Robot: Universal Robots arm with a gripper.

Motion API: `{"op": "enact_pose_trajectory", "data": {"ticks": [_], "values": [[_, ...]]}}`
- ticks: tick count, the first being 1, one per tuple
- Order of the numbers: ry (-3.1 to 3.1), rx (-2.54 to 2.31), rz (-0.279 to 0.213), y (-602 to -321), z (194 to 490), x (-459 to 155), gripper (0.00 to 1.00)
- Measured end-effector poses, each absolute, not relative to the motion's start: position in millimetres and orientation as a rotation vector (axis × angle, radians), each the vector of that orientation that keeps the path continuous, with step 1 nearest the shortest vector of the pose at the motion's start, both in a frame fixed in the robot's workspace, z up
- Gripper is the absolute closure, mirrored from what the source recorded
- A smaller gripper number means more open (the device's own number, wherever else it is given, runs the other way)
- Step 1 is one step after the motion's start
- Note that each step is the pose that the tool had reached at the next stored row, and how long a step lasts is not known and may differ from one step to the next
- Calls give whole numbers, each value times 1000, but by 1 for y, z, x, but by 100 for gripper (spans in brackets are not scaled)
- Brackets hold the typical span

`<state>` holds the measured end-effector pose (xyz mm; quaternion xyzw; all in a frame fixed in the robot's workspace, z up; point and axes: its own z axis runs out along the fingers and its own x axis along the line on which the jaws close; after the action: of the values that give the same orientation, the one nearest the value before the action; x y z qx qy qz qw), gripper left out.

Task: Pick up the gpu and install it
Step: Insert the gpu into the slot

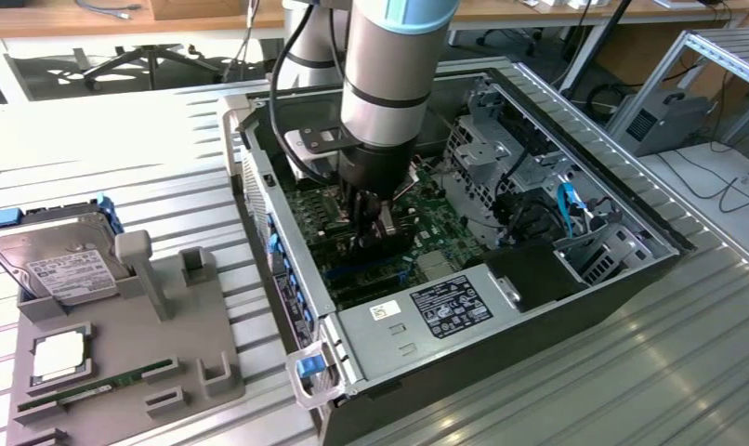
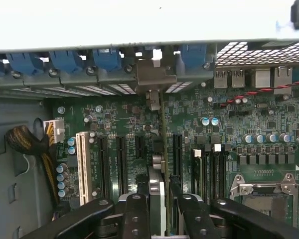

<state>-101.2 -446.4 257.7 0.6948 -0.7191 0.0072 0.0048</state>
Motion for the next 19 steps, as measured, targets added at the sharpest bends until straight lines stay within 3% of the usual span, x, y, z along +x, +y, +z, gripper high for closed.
{"op": "enact_pose_trajectory", "data": {"ticks": [8,11,12,19], "values": [[-2254,2178,22,-446,257,-101,73],[-2253,2177,22,-446,257,-101,66],[-2253,2177,22,-446,257,-101,59],[-2254,2176,21,-446,263,-101,59]]}}
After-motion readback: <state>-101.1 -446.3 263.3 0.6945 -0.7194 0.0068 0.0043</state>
